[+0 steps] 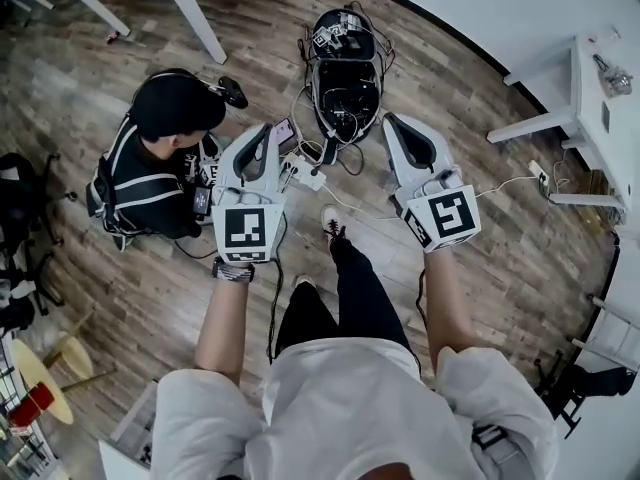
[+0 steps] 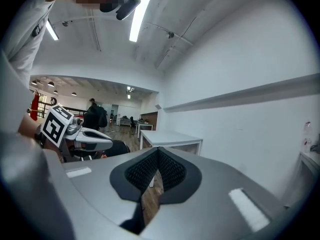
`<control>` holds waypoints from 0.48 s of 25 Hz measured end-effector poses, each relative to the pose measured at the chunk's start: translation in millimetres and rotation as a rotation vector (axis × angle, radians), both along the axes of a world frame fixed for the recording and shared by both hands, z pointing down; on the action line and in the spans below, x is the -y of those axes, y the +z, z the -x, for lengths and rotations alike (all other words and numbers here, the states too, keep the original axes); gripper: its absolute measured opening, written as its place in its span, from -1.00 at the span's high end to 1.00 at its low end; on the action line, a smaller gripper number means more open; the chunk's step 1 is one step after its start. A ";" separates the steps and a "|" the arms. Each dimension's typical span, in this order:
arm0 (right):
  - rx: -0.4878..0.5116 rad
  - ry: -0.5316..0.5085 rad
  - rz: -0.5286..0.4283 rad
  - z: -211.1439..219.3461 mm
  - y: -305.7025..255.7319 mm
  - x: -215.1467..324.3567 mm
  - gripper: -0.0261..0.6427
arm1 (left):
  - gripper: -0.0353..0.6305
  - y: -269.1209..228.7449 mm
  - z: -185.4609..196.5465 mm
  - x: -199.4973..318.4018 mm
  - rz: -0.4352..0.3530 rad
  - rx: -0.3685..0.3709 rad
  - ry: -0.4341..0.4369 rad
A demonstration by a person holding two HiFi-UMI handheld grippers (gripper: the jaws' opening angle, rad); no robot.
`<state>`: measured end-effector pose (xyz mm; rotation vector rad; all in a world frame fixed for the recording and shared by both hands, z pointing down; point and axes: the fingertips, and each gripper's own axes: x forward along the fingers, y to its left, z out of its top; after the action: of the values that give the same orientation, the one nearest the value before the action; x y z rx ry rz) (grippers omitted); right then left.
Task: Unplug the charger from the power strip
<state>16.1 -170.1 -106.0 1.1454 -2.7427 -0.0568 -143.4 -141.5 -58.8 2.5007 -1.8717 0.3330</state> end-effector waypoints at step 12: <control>0.062 0.040 -0.009 -5.6 -115.4 -71.3 0.92 | 0.88 -110.4 0.0 -75.4 0.008 0.006 0.006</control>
<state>21.7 -98.8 -221.4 1.2246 -2.7743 -0.0292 -143.4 -66.1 -169.2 2.5036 -1.8607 0.3475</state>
